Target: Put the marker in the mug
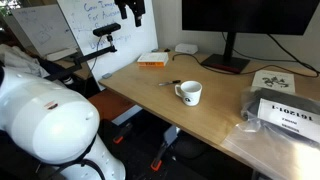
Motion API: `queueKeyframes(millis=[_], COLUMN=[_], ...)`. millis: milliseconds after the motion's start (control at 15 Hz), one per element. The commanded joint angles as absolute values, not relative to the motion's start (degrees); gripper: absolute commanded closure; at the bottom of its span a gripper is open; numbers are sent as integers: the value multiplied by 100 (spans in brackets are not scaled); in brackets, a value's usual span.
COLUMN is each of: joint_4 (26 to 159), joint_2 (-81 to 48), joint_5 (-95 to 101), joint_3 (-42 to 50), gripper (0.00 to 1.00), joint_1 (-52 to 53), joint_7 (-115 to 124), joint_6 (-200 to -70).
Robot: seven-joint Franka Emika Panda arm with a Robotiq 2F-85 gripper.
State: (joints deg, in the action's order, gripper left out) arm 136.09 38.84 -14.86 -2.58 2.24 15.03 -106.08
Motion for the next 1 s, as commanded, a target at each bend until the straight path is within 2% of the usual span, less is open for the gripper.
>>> queueKeyframes(millis=[0,400,933], joint_4=[13590,13597,14004], joint_2=[3883,3740,1542], joint_5=[-1538,-1449,-843], joint_3=[-332,-488,-1362], gripper=[0,0,0], joint_1=[120,-33,-613], joint_7=[1453,1834,4387], joint_6=[-10582,-10764,-13243])
